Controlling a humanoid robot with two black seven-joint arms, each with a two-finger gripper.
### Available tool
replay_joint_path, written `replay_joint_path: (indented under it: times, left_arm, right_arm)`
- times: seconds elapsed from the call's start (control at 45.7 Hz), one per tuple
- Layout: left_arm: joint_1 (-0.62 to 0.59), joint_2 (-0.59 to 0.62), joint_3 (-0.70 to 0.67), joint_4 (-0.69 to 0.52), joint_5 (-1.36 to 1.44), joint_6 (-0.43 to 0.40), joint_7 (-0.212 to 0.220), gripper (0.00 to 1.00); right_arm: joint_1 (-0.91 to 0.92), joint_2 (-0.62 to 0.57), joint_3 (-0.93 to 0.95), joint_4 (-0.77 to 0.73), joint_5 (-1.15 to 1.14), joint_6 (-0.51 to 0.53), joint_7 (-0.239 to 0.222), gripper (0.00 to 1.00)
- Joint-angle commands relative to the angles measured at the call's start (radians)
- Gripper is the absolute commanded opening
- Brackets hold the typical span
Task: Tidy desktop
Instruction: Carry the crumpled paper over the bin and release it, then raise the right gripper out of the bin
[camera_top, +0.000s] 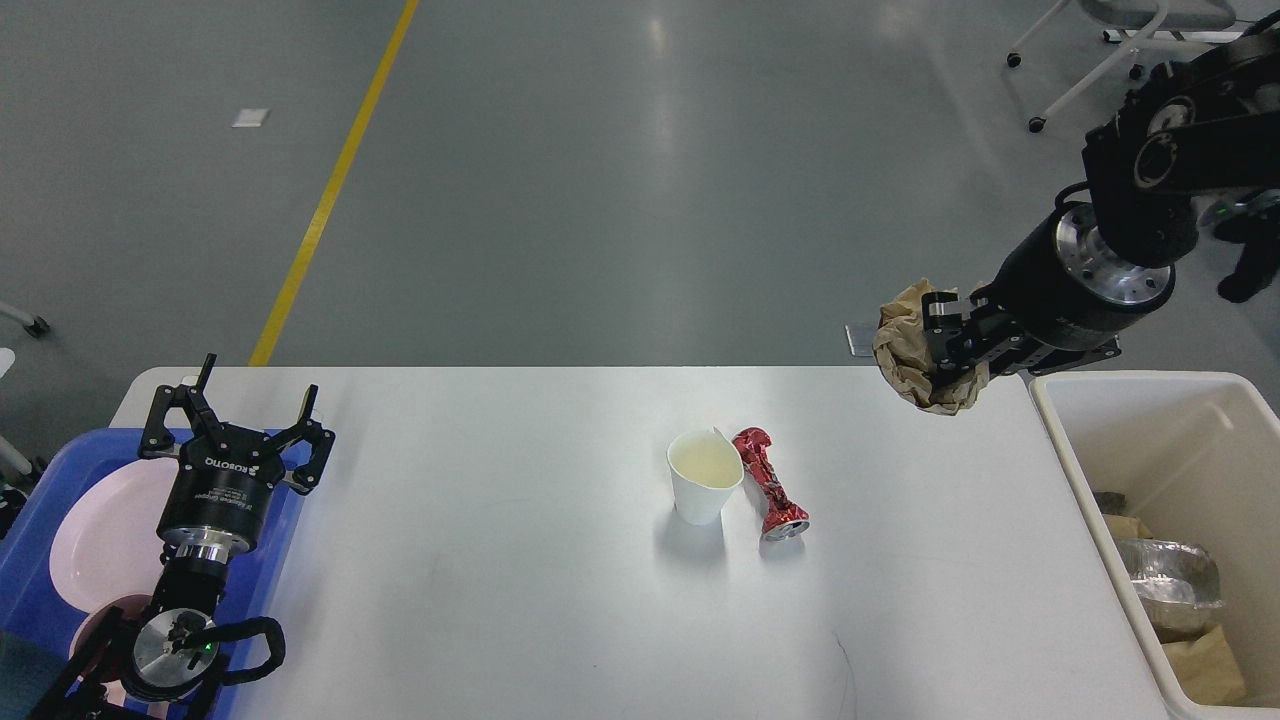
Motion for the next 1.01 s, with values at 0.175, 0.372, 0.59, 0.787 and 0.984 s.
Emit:
replay_joint_path:
  times: [0.175,0.372,0.59,0.787,0.984]
  left_arm:
    - [0.0,0.0,0.0,0.0,0.0,0.0,0.001,0.96]
    - [0.0,0.0,0.0,0.0,0.0,0.001,0.0,0.96]
    - [0.0,0.0,0.0,0.0,0.0,0.0,0.0,0.96]
    - [0.0,0.0,0.0,0.0,0.0,0.001,0.0,0.96]
    - [0.0,0.0,0.0,0.0,0.0,0.0,0.0,0.96]
  right_arm:
    - [0.038,0.002,-0.12,0.077,-0.065,0.027,0.076,0.0]
    - [-0.067,-0.147,-0.185,0.03,-0.105,-0.03,0.069,0.0]
    - [-0.428,-0.385,-0.163,-0.221,-0.256,-0.179,0.069,0.0]
    - [-0.885,-0.471,0.06,-0.614,-0.26,-0.21,0.069,0.0]
    - [-1.36,-0.428,0.418,-0.997,-0.255,-0.303,0.069,0.0]
